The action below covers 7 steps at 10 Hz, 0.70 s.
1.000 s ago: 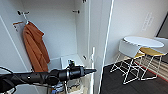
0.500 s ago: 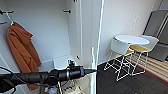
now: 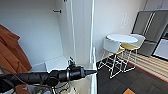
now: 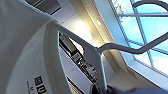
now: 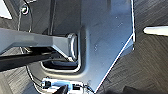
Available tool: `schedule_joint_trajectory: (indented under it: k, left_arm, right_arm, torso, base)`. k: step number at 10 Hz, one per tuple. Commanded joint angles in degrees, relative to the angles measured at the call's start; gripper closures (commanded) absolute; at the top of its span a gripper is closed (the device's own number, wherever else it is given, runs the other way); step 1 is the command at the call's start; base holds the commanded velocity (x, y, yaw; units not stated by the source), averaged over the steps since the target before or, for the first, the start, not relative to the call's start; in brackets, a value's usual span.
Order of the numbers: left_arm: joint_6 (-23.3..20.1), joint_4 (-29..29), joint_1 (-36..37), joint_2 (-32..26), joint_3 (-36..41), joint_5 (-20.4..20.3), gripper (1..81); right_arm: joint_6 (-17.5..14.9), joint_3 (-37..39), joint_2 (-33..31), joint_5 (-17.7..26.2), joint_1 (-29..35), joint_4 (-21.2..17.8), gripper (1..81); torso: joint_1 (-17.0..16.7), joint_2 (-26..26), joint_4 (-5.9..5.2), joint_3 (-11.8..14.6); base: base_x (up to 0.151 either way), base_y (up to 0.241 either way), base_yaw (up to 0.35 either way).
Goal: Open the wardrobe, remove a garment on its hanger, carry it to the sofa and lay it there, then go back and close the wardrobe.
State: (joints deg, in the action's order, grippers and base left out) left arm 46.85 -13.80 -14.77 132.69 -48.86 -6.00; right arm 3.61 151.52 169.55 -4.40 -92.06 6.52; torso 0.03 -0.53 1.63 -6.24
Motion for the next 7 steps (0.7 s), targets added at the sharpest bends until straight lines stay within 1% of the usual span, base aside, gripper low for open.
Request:
schedule_joint_trajectory:
  k: [1,4,5,7]
  left_arm:
    - [-0.6,-2.0,8.0,0.4,2.0,-2.9,81.1]
    - [-0.6,-2.0,7.6,2.4,1.0,-2.8,81.1]
    - [-0.6,-2.0,7.5,2.8,1.0,-2.8,81.1]
    - [-0.6,-2.1,6.9,3.4,0.6,-2.8,81.1]
  right_arm:
    - [-0.2,-0.3,-0.4,3.3,1.4,0.6,1.0]
    - [-0.2,-0.3,0.0,3.1,1.2,0.7,1.0]
    - [-0.2,0.0,0.3,2.9,1.1,1.4,1.0]
    - [-0.2,0.1,0.6,3.4,1.4,1.6,1.0]
  torso:
    - [0.0,0.0,0.00,0.0]
    - [0.0,0.0,0.00,0.0]
    - [0.0,0.0,0.00,0.0]
    - [0.0,0.0,0.00,0.0]
  base:
    - [0.000,0.000,-0.219]
    - [0.000,0.000,-0.219]
    - [0.000,0.000,-0.219]
    - [0.000,0.000,-0.218]
